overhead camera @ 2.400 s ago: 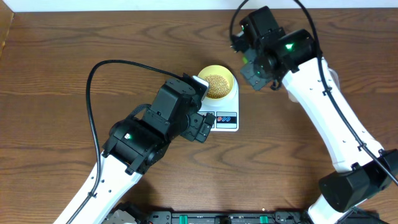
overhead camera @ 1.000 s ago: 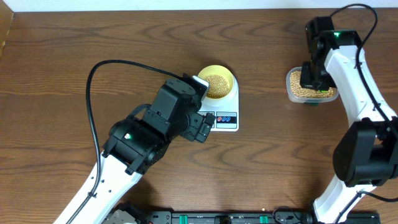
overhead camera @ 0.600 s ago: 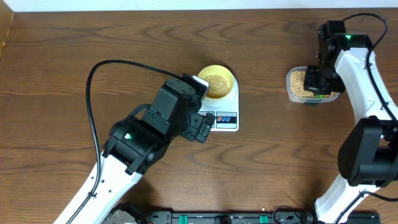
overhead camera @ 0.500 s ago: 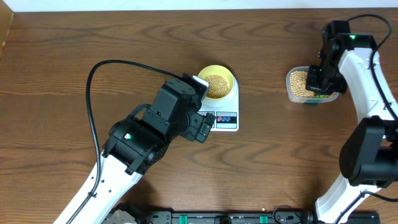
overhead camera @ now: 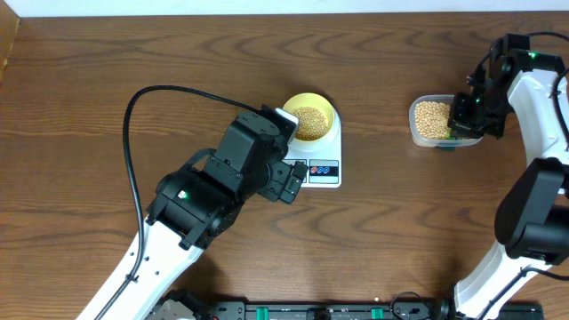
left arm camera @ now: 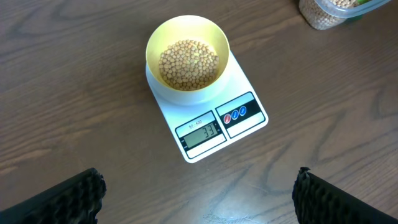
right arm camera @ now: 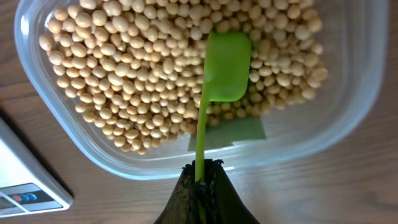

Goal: Scoop item into bowl and weigh 50g on scale
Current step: 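Dip the scoop into the soybeans a third time with the right gripper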

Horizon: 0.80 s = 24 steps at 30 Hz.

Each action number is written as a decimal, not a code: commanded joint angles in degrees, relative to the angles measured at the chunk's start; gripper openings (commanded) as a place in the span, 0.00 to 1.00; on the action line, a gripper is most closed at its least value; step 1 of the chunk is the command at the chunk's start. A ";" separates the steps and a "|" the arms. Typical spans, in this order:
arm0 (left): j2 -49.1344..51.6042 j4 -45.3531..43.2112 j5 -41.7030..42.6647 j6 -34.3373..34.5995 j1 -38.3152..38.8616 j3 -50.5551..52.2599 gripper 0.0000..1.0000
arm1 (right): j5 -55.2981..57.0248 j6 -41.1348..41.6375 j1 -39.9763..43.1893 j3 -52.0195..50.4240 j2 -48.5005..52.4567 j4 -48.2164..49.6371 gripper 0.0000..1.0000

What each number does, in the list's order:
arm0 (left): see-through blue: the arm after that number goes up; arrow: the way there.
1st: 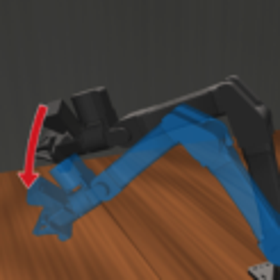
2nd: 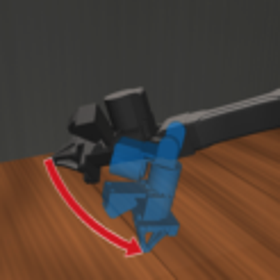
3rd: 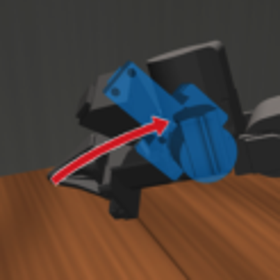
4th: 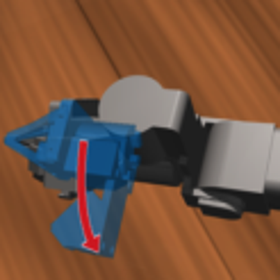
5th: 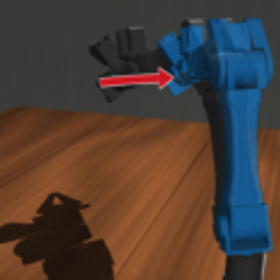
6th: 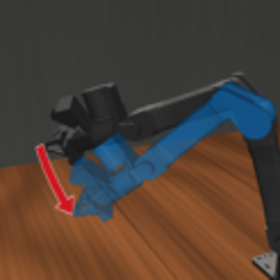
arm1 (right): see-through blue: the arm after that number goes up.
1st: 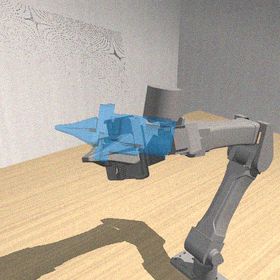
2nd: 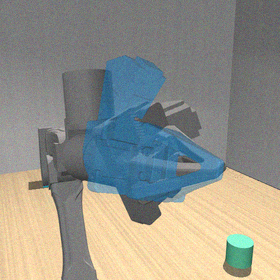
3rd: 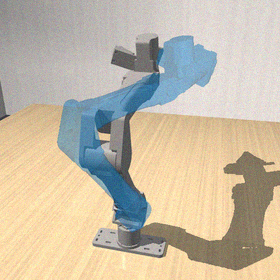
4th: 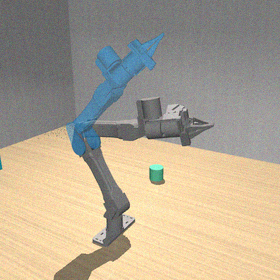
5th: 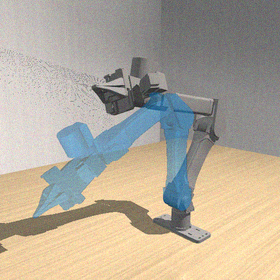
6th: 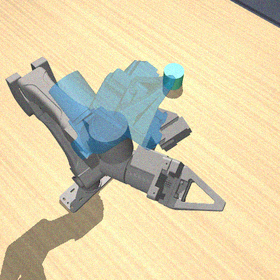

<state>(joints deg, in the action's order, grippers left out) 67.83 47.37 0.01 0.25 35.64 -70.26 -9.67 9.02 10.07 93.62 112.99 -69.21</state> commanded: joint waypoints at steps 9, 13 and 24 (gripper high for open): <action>0.33 0.00 -0.70 0.92 -0.22 -0.68 0.99 | -10.71 -6.32 3.15 -0.44 1.40 0.31 0.01; 0.33 0.00 -0.70 0.92 -0.22 -0.68 0.99 | -17.64 -9.20 5.62 -0.44 1.42 0.61 0.01; 0.33 0.00 -0.70 0.92 -0.22 -0.68 0.99 | -29.24 -15.50 11.80 -0.66 2.91 0.76 0.01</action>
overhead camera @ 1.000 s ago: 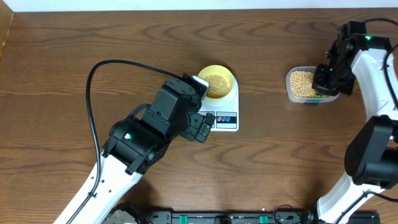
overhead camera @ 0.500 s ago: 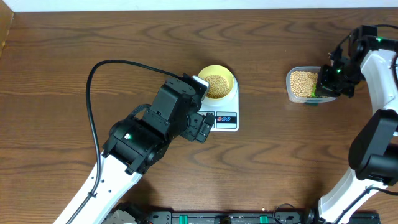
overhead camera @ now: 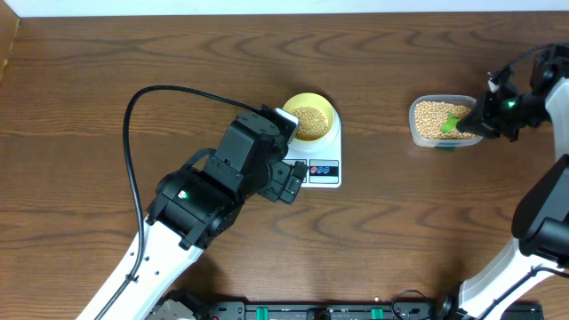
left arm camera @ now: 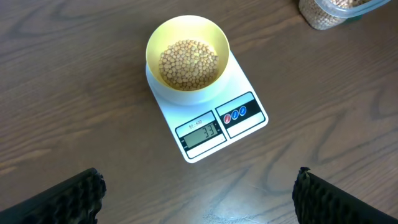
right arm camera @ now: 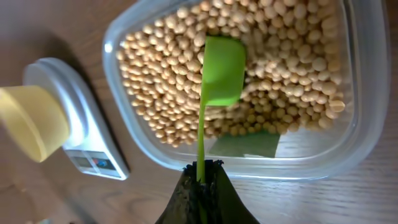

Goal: Scoop item into bowl and weigh 50g on scale
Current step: 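Dip the scoop into the soybeans a third time with the right gripper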

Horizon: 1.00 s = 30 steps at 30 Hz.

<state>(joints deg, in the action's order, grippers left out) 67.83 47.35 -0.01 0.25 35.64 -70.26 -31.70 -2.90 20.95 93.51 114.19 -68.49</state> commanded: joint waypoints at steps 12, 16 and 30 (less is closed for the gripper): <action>0.33 0.02 -0.68 0.92 -0.22 -0.68 0.99 | -16.02 -7.08 2.01 -0.61 6.80 -0.07 0.01; 0.33 0.02 -0.68 0.92 -0.22 -0.68 0.99 | -16.28 -7.82 2.21 -0.61 6.80 -0.35 0.01; 0.33 0.02 -0.68 0.92 -0.22 -0.68 0.99 | -21.40 -18.08 7.23 -0.63 6.86 -5.97 0.01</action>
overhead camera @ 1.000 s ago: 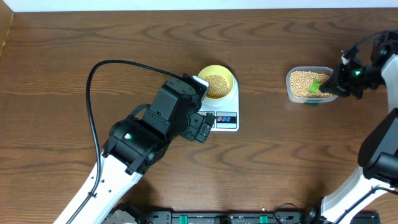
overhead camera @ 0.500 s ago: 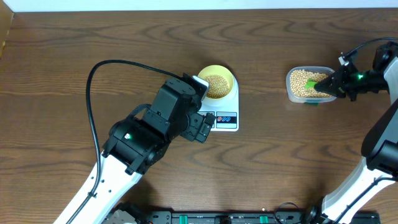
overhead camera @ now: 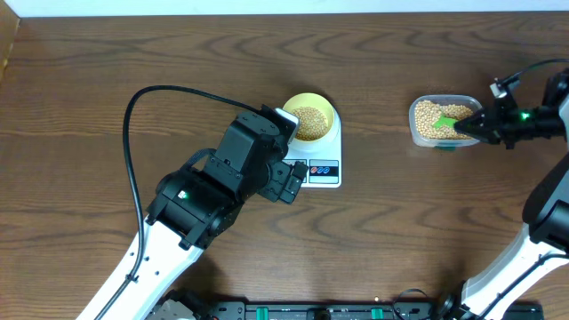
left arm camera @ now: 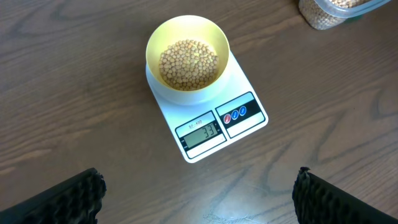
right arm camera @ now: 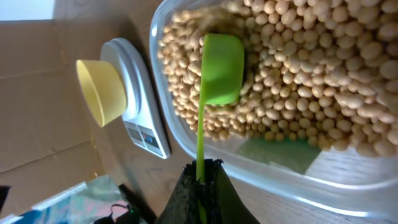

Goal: Scoop item into bowl and weigh 50g on scale
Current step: 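Dip the scoop into the soybeans a third time with the right gripper, then lift the filled scoop and carry it over the yellow bowl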

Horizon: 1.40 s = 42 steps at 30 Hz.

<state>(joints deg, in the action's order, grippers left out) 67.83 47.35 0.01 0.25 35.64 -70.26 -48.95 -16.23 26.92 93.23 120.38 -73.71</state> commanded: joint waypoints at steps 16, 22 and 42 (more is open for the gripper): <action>0.33 0.02 -0.70 0.92 -0.22 -0.68 0.99 | -11.87 -14.73 5.03 -0.35 0.68 -7.41 0.01; 0.33 0.02 -0.70 0.92 -0.22 -0.68 0.99 | -17.62 -14.82 5.35 -0.35 0.68 -9.44 0.01; 0.33 0.00 -0.70 0.92 -0.24 -0.68 0.99 | -34.64 -25.27 -2.16 -0.35 0.68 -19.96 0.01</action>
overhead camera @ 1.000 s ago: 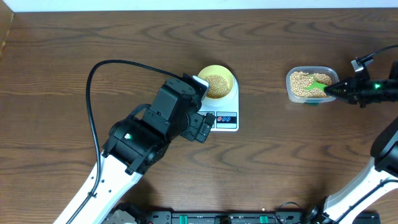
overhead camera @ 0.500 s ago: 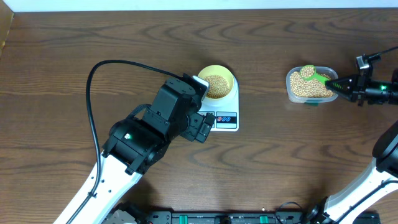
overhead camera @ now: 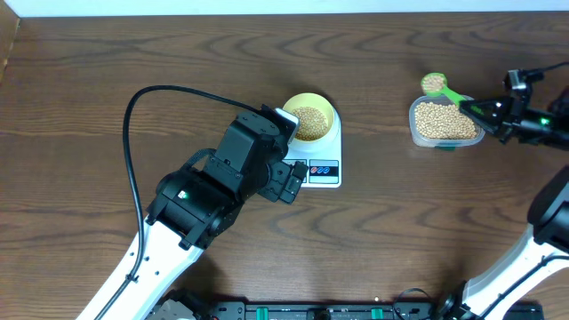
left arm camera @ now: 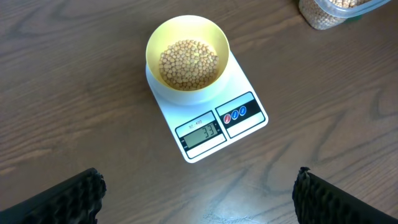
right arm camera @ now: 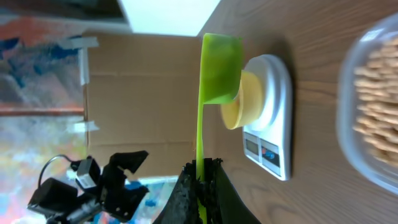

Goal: Scoop item into bowl and weigh 50g on scale
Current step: 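Lift the filled scoop and carry it over the yellow bowl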

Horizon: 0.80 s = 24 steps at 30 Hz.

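A yellow bowl [overhead camera: 311, 116] of soybeans sits on the white scale [overhead camera: 322, 169]; the display [left arm camera: 200, 132] reads 33. My right gripper [overhead camera: 487, 114] is shut on the handle of a green scoop [overhead camera: 433, 84], whose cup holds beans and hangs just past the upper left corner of the clear container [overhead camera: 443, 122] of soybeans. In the right wrist view the scoop [right arm camera: 219, 68] shows edge-on with the scale [right arm camera: 267, 118] behind it. My left gripper [left arm camera: 199, 198] stands open near the scale's front, nothing between its fingers.
The left arm [overhead camera: 209, 191] and its black cable [overhead camera: 133, 116] lie over the table's left middle. A green patch [overhead camera: 447, 147] shows under the container. The table's far edge [overhead camera: 284, 12] runs along the top.
The scoop has left the bean container and now hangs filled beyond its upper left corner. The right wrist has turned. The left arm and the reading of 33 are unchanged.
The scoop lay on the beans in the container, held by my right gripper. At the two later moments it was tilted deeper into the beans as the right arm swung outward. Now it is out, loaded with beans. The scale read 33 throughout.
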Each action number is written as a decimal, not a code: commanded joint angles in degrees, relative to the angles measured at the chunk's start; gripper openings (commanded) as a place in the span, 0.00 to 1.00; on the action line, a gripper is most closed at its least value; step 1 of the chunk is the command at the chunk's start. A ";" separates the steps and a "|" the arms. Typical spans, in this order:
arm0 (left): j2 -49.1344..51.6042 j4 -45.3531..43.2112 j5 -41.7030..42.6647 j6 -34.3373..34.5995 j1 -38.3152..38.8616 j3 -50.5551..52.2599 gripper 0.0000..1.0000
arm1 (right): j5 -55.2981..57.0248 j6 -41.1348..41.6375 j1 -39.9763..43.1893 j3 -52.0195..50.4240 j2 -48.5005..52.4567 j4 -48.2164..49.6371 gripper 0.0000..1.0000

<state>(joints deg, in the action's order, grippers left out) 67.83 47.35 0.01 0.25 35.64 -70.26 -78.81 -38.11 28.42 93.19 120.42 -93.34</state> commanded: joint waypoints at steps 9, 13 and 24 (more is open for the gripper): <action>0.44 0.00 -0.70 0.92 -0.22 -0.68 0.99 | -9.22 -4.42 -15.45 -0.28 0.63 0.85 0.01; 0.44 0.00 -0.70 0.92 -0.22 -0.68 0.99 | -9.01 -4.44 -20.17 -0.28 0.63 1.99 0.01; 0.61 0.00 -0.70 0.92 -0.22 -0.68 0.99 | -7.23 -4.37 -29.29 -0.17 0.63 7.85 0.01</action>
<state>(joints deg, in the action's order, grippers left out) 67.88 47.37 0.01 0.25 35.64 -70.26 -85.08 -41.30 0.60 93.17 120.53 -86.28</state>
